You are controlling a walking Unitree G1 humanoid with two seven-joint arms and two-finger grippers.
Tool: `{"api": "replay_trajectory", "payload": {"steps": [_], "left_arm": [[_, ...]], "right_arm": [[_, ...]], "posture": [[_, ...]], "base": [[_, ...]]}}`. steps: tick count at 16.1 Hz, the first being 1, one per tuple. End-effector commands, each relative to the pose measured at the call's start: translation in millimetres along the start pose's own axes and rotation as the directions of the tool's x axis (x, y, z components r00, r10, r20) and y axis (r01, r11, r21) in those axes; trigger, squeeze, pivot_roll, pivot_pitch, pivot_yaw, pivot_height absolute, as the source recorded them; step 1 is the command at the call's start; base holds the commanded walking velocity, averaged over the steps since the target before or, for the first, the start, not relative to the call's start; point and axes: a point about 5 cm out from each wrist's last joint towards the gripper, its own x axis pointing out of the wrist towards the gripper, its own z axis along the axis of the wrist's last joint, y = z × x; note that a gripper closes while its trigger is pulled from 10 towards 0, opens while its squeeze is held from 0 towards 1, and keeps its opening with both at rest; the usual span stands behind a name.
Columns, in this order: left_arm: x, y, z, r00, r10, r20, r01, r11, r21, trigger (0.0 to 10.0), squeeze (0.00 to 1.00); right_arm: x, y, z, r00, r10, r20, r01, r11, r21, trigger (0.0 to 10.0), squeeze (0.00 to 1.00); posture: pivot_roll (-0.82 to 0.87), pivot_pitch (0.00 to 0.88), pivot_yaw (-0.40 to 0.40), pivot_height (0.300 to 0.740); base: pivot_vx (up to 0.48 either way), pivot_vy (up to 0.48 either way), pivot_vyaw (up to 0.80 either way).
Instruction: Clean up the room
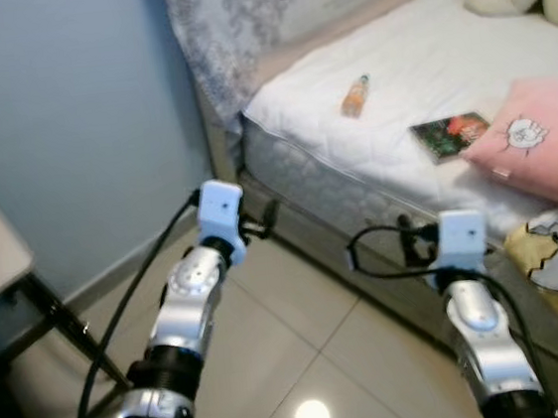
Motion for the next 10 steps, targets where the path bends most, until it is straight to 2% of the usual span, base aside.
{"api": "replay_trajectory", "payload": {"steps": [1, 2, 3, 6, 8, 10], "left_arm": [[-3.8, 20.6, -3, 0.995, 0.102, -0.02, -0.103, 0.994, -0.034, 10.0, 0.0], [-9.1, 28.5, -6, 0.989, 0.145, -0.019, -0.146, 0.986, -0.075, 10.0, 0.0], [-12.6, 30.9, -7, 0.988, 0.151, -0.008, -0.151, 0.985, -0.083, 10.0, 0.0], [-29.9, 35.7, -11, 0.99, 0.138, 0.001, -0.138, 0.99, -0.029, 10.0, 0.0], [-46.7, 34.7, -14, 0.997, 0.078, 0.001, -0.078, 0.997, 0.005, 10.0, 0.0], [-47.5, 27.9, -12, 0.999, 0.037, -0.001, -0.037, 0.999, 0.019, 10.0, 0.0]], "right_arm": [[-0.2, 3.5, 5, 0.999, -0.005, 0.032, 0.004, 0.999, 0.037, 10.0, 0.0], [-1.6, 1.0, 6, 0.999, -0.013, 0.042, 0.011, 0.999, 0.048, 10.0, 0.0], [-2.5, 0.1, 5, 0.999, -0.013, 0.044, 0.011, 0.999, 0.048, 10.0, 0.0], [-15.5, -9.6, 0, 0.998, -0.033, 0.052, 0.027, 0.994, 0.106, 10.0, 0.0], [-39.9, -12.4, -16, 1.0, 0.004, 0.014, -0.005, 0.999, 0.051, 10.0, 0.0], [-46.0, -11.3, -18, 1.0, 0.025, 0.01, -0.025, 0.999, 0.023, 10.0, 0.0]], "posture": [[0.05, 0.0, -0.02, 0.74], [0.05, 0.0, -0.018, 0.74], [0.04, 0.0, -0.016, 0.74], [0.05, 0.0, -0.016, 0.74], [0.05, 0.0, -0.012, 0.74], [0.05, 0.0, -0.013, 0.74]], "base": [[0.0, 0.0, -0.66], [0.0, 0.0, -0.67], [0.0, 0.0, -0.67], [0.0, 0.0, -0.66], [0.0, 0.0, -0.65], [0.48, 0.0, 0.0]]}}
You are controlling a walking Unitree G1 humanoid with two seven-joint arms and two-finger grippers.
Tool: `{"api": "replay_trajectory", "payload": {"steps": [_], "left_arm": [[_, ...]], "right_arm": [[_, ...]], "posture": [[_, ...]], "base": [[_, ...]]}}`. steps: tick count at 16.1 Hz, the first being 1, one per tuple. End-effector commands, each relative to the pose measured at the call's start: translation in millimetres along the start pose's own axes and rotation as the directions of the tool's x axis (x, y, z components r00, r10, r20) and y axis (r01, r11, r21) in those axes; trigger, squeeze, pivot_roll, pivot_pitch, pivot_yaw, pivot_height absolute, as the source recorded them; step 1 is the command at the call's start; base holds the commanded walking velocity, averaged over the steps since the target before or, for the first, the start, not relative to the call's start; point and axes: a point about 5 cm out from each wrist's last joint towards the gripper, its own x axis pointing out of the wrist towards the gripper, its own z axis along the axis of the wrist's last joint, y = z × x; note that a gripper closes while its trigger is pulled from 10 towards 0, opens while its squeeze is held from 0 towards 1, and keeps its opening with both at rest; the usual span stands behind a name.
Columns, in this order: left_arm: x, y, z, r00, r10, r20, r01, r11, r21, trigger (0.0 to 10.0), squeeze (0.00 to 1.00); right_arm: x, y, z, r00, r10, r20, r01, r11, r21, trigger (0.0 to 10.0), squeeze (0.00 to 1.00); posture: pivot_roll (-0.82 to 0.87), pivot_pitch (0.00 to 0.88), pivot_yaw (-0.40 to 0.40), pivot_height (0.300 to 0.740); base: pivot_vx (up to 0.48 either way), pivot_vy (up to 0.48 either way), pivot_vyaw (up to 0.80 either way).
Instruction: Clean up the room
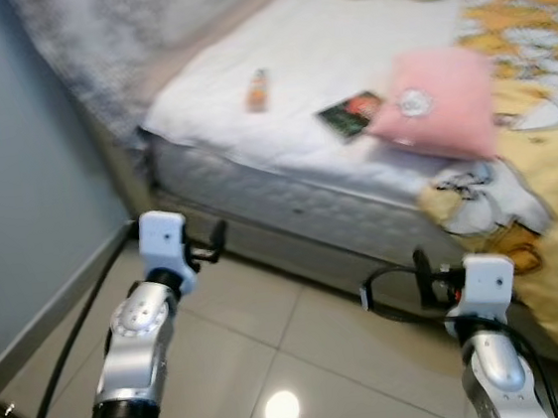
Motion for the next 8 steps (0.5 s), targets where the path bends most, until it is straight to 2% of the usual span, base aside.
{"api": "replay_trajectory", "payload": {"steps": [1, 2, 4, 5, 8], "left_arm": [[14.9, -7.5, 12, 1.0, -0.002, 0.025, 0.002, 1.0, -0.015, 10.0, 0.0], [22.3, -6.7, 16, 0.999, 0.022, 0.028, -0.021, 0.999, -0.045, 10.0, 0.0], [26.2, -4.4, 19, 0.999, 0.045, 0.031, -0.043, 0.997, -0.062, 10.0, 0.0], [28.8, 0.2, 19, 0.997, 0.079, 0.016, -0.078, 0.992, -0.096, 10.0, 0.0], [33.4, 4.1, 18, 0.993, 0.115, 0.009, -0.114, 0.989, -0.098, 10.0, 0.0]], "right_arm": [[14.2, 11.3, 21, 0.996, 0.037, 0.083, -0.036, 0.999, -0.005, 10.0, 0.0], [22.3, 17.2, 30, 0.993, 0.053, 0.109, -0.053, 0.999, -0.004, 10.0, 0.0], [27.4, 19.8, 36, 0.99, 0.068, 0.126, -0.068, 0.998, -0.003, 10.0, 0.0], [31.1, 17.8, 37, 0.991, 0.061, 0.123, -0.063, 0.998, 0.015, 10.0, 0.0], [28.4, 16.6, 32, 0.993, 0.069, 0.099, -0.072, 0.997, 0.03, 10.0, 0.0]], "posture": [[0.04, 0.0, -0.005, 0.74], [0.02, 0.0, 0.004, 0.74], [0.02, 0.0, 0.005, 0.74], [0.01, 0.0, 0.009, 0.74], [0.01, 0.0, 0.007, 0.74]], "base": [[0.48, 0.0, 0.0], [0.48, 0.0, 0.0], [0.48, 0.0, 0.0], [0.48, 0.0, 0.0], [0.48, 0.0, 0.0]]}}
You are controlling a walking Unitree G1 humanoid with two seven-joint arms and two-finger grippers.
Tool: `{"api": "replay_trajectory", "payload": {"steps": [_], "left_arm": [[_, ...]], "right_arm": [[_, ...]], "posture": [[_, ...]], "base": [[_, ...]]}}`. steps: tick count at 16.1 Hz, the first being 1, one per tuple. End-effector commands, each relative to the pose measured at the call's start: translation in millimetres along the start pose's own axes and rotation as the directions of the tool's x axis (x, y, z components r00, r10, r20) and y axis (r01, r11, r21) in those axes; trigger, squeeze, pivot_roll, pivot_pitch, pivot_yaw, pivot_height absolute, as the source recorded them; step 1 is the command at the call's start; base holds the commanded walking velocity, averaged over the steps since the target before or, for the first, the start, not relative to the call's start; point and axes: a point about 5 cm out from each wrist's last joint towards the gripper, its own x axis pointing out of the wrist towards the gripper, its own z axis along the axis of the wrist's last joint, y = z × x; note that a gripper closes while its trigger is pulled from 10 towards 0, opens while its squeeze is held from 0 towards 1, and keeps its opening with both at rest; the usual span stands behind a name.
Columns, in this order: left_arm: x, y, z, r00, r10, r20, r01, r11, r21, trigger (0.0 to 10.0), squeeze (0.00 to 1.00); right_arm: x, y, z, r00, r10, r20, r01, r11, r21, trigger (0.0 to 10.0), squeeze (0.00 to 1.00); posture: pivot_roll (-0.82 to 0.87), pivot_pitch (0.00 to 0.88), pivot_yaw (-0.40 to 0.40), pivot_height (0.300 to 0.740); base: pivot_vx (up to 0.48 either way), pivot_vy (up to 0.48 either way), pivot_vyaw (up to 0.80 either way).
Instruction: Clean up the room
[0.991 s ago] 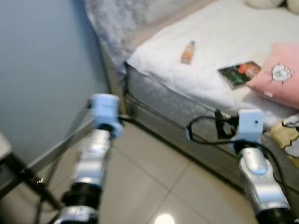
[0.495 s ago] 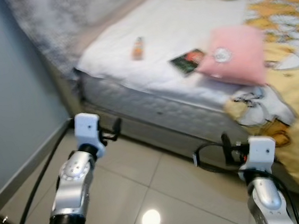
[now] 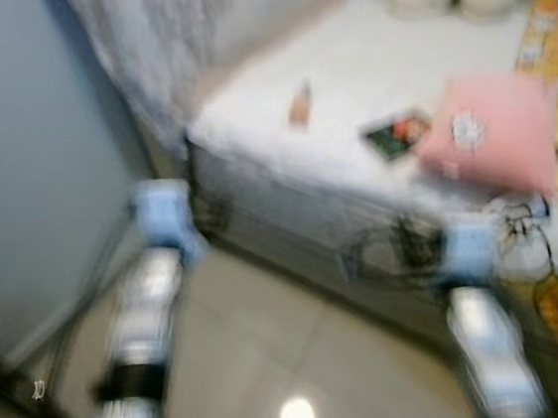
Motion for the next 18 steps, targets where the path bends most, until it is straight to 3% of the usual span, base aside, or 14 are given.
{"api": "replay_trajectory", "payload": {"steps": [1, 14, 15, 16, 18], "left_arm": [[7.8, -20.4, 7, 0.998, -0.049, 0.028, 0.049, 0.999, -0.008, 10.0, 0.0], [24.2, -21.0, 19, 0.995, -0.085, 0.046, 0.082, 0.994, 0.066, 10.0, 0.0], [26.4, -23.4, 18, 0.996, -0.081, 0.023, 0.076, 0.983, 0.17, 10.0, 0.79], [28.1, -27.6, 17, 0.995, -0.104, 0.011, 0.1, 0.98, 0.174, 10.0, 1.0], [34.0, -36.8, 22, 0.991, -0.132, 0.018, 0.128, 0.981, 0.147, 10.0, 1.0]], "right_arm": [[-5.9, -15.3, -6, 0.999, -0.038, -0.033, 0.038, 0.999, -0.017, 10.0, 0.0], [3.3, -3.6, -5, 1.0, -0.001, -0.022, 0.001, 1.0, -0.023, 10.0, 0.0], [1.6, -2.7, -5, 1.0, 0.001, -0.022, -0.002, 1.0, -0.024, 10.0, 0.0], [-0.2, -2.9, -7, 1.0, 0.004, -0.028, -0.004, 1.0, -0.025, 10.0, 0.0], [-3.3, -5.1, -9, 0.999, -0.007, -0.034, 0.006, 1.0, -0.031, 10.0, 0.0]], "posture": [[0.01, 0.0, 0.004, 0.74], [0.0, 0.0, 0.031, 0.74], [0.0, 0.0, 0.029, 0.74], [0.0, 0.0, 0.028, 0.74], [-0.01, 0.0, 0.029, 0.74]], "base": [[0.48, 0.0, 0.0], [0.48, 0.0, 0.0], [0.428, 0.0, 0.0], [0.0, 0.0, 0.0], [0.0, 0.0, 0.0]]}}
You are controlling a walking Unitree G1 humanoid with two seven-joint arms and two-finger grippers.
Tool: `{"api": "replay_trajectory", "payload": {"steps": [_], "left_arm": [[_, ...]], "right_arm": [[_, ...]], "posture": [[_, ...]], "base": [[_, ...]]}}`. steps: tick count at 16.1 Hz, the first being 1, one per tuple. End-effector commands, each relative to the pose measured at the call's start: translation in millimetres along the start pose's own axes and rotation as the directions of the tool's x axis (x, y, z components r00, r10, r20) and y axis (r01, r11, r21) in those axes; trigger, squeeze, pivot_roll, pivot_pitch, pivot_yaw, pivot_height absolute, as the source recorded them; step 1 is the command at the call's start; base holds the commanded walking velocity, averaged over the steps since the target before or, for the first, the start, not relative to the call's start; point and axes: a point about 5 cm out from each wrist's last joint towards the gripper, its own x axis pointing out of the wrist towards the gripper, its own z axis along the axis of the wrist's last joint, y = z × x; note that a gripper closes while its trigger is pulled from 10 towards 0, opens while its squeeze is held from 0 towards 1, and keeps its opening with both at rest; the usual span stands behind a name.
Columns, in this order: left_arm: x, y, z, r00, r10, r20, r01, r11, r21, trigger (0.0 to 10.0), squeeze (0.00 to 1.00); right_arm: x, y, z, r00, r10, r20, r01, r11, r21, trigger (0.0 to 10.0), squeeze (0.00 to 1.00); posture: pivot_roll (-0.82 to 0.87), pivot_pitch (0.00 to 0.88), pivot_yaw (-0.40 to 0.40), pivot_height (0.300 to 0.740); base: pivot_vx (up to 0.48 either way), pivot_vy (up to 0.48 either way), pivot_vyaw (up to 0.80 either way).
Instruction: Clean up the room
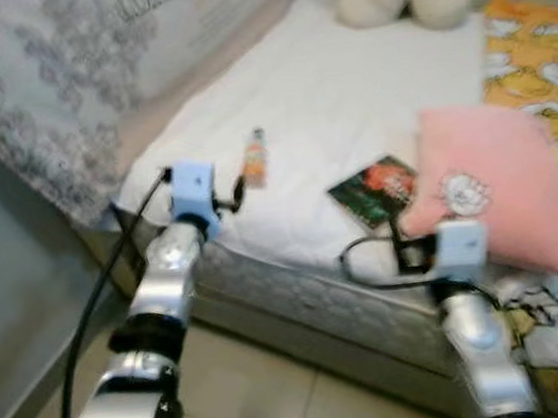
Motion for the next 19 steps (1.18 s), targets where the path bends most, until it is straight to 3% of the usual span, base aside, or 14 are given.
{"api": "replay_trajectory", "payload": {"steps": [1, 4, 9, 10, 11, 12, 13, 15, 17, 19], "left_arm": [[4.0, -5.1, 7, 0.999, -0.026, 0.024, 0.026, 1.0, -0.016, 10.0, 1.0], [7.6, -2.3, 11, 0.999, -0.034, 0.03, 0.034, 0.999, -0.027, 10.0, 1.0], [17.4, -6.4, 20, 0.999, -0.044, 0.025, 0.042, 0.996, 0.079, 10.0, 1.0], [19.2, -8.5, 23, 0.999, -0.042, 0.028, 0.039, 0.992, 0.123, 10.0, 0.0], [18.4, -8.0, 22, 0.999, -0.041, 0.034, 0.039, 0.998, 0.048, 10.0, 0.0], [9.1, -2.0, 12, 0.999, -0.01, 0.041, 0.014, 0.995, -0.096, 10.0, 0.0], [-0.1, 1.6, 3, 0.999, 0.0, 0.036, 0.005, 0.988, -0.152, 10.0, 0.0], [-47.8, 5.8, -27, 0.999, -0.021, 0.037, 0.026, 0.989, -0.146, 10.0, 0.0], [-72.3, -1.7, -37, 0.997, -0.069, 0.04, 0.074, 0.989, -0.129, 10.0, 0.0], [-66.5, -3.4, -27, 0.996, -0.027, 0.081, 0.037, 0.99, -0.136, 10.0, 0.0]], "right_arm": [[-3.2, -8.4, 0, 1.0, -0.028, -0.002, 0.028, 0.999, -0.022, 10.0, 0.0], [-3.9, -5.8, 4, 0.999, -0.027, 0.023, 0.028, 0.999, -0.034, 10.0, 0.0], [-6.9, -4.3, 2, 1.0, -0.008, 0.01, 0.009, 0.999, -0.039, 10.0, 0.0], [-7.2, -4.6, 2, 1.0, -0.01, 0.012, 0.01, 0.999, -0.044, 10.0, 0.0], [-6.9, -5.6, 6, 0.999, -0.023, 0.023, 0.024, 0.999, -0.042, 10.0, 0.0], [-9.1, -6.4, 14, 0.998, -0.036, 0.051, 0.037, 0.999, -0.03, 10.0, 0.0], [-13.5, -8.0, 18, 0.997, -0.045, 0.061, 0.046, 0.999, -0.011, 10.0, 0.0], [-38.1, -12.8, 24, 0.996, -0.034, 0.081, 0.034, 0.999, 0.0, 10.0, 0.0], [-52.6, -15.5, 19, 0.998, -0.01, 0.063, 0.011, 1.0, -0.014, 10.0, 0.0], [-58.8, -22.4, 4, 1.0, -0.013, 0.001, 0.014, 0.999, -0.03, 10.0, 0.0]], "posture": [[-0.03, 0.0, 0.035, 0.74], [-0.05, 0.0, 0.047, 0.74], [-0.06, 0.0, 0.053, 0.74], [-0.07, 0.0, 0.059, 0.74], [-0.07, 0.0, 0.064, 0.74], [-0.08, 0.0, 0.072, 0.74], [-0.08, 0.0, 0.074, 0.74], [-0.07, 0.0, 0.059, 0.74], [-0.06, 0.0, 0.042, 0.74], [-0.04, 0.0, 0.019, 0.74]], "base": [[0.0, 0.0, 0.0], [0.361, 0.084, 0.0], [0.0, 0.475, -0.59], [0.0, 0.0, 0.0], [0.0, 0.0, 0.0], [0.0, 0.0, 0.0], [0.0, 0.0, 0.0], [0.0, 0.0, 0.0], [0.0, 0.0, 0.0], [0.206, -0.12, 0.0]]}}
